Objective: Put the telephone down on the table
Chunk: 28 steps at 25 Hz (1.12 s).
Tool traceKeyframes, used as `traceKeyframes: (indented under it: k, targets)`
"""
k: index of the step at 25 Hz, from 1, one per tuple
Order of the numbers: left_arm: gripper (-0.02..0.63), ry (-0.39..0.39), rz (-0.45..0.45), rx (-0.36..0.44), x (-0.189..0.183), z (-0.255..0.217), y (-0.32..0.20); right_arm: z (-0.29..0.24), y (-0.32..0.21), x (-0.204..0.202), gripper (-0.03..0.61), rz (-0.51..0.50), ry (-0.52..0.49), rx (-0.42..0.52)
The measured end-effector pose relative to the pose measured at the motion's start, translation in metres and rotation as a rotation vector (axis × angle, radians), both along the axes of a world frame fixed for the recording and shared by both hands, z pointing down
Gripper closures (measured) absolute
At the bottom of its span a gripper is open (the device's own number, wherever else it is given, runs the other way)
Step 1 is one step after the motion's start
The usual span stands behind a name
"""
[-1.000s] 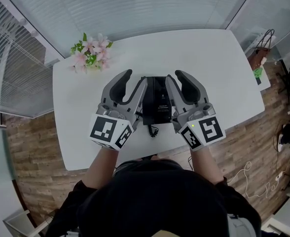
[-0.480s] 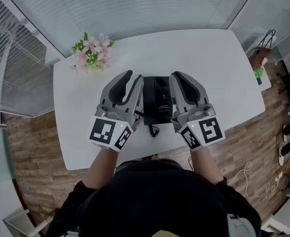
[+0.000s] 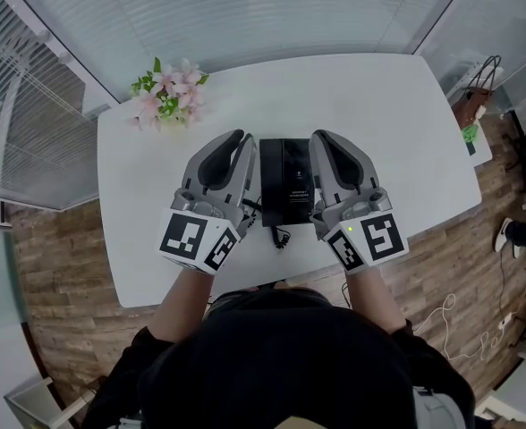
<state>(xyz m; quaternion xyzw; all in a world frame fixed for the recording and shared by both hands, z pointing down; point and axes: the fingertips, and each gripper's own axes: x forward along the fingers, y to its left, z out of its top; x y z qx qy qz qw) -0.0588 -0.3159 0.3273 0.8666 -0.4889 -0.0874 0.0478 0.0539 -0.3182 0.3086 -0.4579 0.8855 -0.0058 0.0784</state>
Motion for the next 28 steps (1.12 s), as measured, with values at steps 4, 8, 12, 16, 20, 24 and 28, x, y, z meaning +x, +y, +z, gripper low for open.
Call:
traceKeyframes:
  k: [4,8,12,16,20,24,28]
  targets:
    - [0.563,0.004,0.002,-0.002,0.0002,-0.0003,-0.0002,-0.0005,0.0001,0.0006,0.572,0.004,0.006,0.004]
    - [0.577,0.004,0.000,-0.007,-0.0019,-0.0002,-0.0010,-0.0010,-0.0006,0.0008,0.572,0.008,0.011,0.004]
    - [0.597,-0.002,-0.004,-0.001,-0.0018,-0.0014,0.0001,-0.0013,-0.0003,0.0006,0.572,0.009,0.010,0.005]
    - [0.600,-0.007,0.000,0.002,-0.0003,-0.0014,0.0010,-0.0034,-0.0005,0.0013,0.572,0.015,0.005,0.013]
    - [0.600,0.000,0.007,0.002,0.0010,-0.0009,0.0020,-0.0036,0.0002,0.0011,0.572,0.014,0.002,0.017]
    - [0.600,0.007,0.011,0.009,0.0023,-0.0012,0.0035,-0.0031,0.0008,0.0008,0.572,0.023,0.009,0.023]
    - [0.600,0.008,0.012,0.010,0.0026,-0.0008,0.0035,-0.0041,0.0021,0.0016,0.572,0.030,0.024,0.039]
